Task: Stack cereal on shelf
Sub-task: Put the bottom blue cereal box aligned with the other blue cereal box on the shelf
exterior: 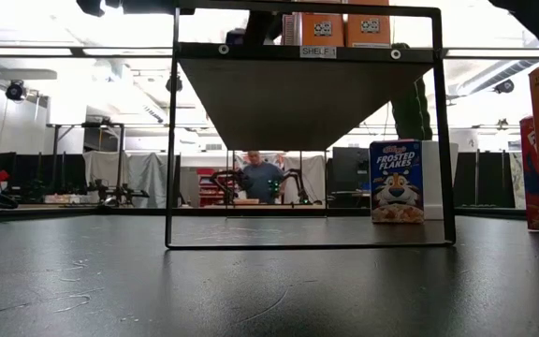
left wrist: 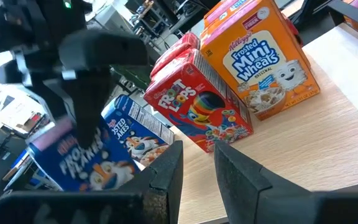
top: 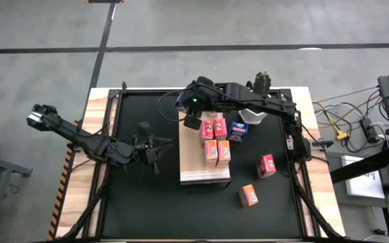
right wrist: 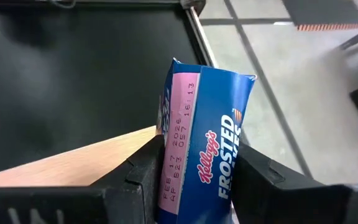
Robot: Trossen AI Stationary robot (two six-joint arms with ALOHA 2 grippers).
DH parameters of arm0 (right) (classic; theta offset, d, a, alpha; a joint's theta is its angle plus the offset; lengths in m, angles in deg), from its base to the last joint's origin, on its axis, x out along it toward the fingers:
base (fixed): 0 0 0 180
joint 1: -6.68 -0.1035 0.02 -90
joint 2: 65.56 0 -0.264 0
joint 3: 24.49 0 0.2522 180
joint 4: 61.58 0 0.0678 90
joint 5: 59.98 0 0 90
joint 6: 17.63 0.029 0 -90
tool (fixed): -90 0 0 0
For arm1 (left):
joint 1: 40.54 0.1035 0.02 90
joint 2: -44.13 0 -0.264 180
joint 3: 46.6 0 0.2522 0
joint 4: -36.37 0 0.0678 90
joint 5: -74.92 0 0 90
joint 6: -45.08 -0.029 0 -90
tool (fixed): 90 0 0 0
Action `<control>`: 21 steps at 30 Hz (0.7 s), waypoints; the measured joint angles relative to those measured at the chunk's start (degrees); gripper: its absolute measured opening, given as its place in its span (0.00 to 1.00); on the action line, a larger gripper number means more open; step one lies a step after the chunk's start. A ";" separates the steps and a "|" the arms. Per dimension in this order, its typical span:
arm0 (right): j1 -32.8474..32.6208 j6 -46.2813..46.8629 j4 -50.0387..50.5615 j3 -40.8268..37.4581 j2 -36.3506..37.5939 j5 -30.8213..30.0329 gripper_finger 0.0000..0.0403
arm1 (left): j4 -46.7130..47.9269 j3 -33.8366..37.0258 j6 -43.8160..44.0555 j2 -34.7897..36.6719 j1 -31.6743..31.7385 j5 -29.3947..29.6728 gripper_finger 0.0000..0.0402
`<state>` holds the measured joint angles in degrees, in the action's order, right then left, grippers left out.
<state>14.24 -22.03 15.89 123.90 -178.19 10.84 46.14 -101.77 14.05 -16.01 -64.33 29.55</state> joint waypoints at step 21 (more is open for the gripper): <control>0.97 3.74 3.09 -0.13 -2.05 4.69 0.42 | 0.24 0.00 -0.02 0.02 0.00 0.00 0.19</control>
<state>15.21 -18.30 18.98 123.77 -180.24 15.53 46.38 -101.77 14.03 -15.99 -64.33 29.54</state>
